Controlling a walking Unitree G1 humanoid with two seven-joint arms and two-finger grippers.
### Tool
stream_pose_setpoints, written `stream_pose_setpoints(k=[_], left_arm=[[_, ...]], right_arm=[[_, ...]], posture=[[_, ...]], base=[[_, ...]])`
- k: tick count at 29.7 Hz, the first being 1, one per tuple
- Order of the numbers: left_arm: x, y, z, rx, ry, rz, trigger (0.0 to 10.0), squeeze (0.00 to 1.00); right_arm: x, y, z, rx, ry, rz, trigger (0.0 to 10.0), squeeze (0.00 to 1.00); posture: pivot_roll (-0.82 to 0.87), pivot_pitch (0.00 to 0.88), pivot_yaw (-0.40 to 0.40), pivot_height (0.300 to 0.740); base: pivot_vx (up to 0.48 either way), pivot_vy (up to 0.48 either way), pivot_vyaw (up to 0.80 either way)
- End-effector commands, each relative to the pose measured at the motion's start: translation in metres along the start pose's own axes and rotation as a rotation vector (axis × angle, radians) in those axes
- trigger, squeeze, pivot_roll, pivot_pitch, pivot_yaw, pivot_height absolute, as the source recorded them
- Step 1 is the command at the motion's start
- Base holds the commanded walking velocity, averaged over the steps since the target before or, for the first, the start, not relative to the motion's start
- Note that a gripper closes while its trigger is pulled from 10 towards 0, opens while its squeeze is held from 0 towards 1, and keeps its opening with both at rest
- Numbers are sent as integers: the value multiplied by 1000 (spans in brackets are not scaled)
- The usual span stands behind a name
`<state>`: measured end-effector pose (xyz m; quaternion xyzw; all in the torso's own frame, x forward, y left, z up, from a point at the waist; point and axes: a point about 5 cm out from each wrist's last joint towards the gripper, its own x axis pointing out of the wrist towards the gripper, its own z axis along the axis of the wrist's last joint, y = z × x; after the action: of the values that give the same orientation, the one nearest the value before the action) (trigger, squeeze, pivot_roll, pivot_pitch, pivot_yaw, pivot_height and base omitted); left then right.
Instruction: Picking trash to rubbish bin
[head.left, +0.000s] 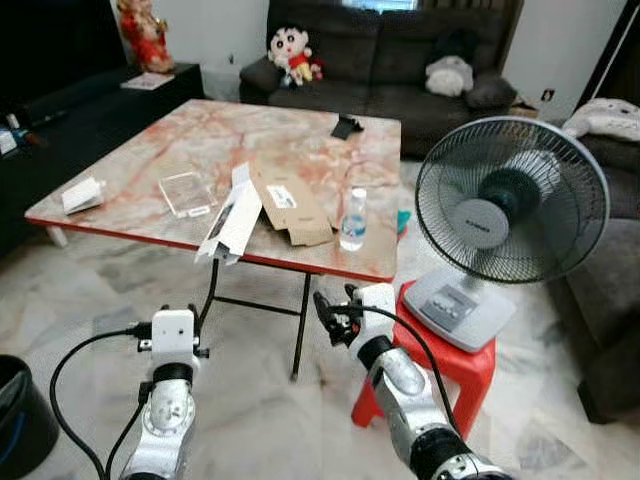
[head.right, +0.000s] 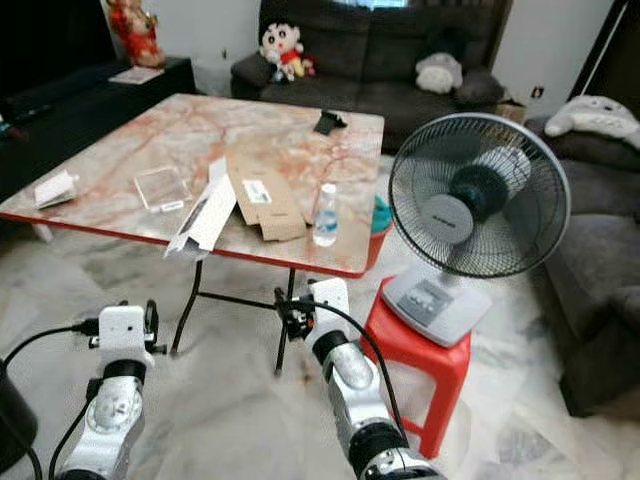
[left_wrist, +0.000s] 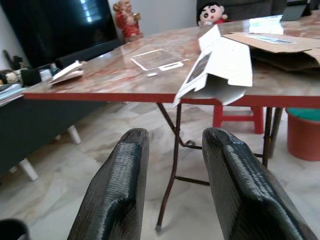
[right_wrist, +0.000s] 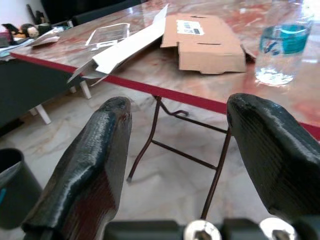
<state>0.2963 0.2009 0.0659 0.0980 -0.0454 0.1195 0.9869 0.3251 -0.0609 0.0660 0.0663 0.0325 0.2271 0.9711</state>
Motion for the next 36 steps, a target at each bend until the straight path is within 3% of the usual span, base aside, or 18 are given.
stream_pose_setpoints(k=[1, 18, 36], left_arm=[[6, -2, 8, -1, -22, -1, 10000, 0], [11, -7, 17, -20, -51, -4, 10000, 0], [18, -8, 39, -39, -137, 7, 10000, 0]], right_arm=[[5, 9, 6, 0, -28, 25, 10000, 0], [6, 13, 7, 4, -25, 37, 10000, 0], [15, 16, 36, 13, -171, 57, 10000, 0]], posture=[[46, 0, -58, 740], [38, 0, -59, 740], [40, 0, -68, 740]], base=[[349, 0, 0], [352, 0, 0], [355, 0, 0]])
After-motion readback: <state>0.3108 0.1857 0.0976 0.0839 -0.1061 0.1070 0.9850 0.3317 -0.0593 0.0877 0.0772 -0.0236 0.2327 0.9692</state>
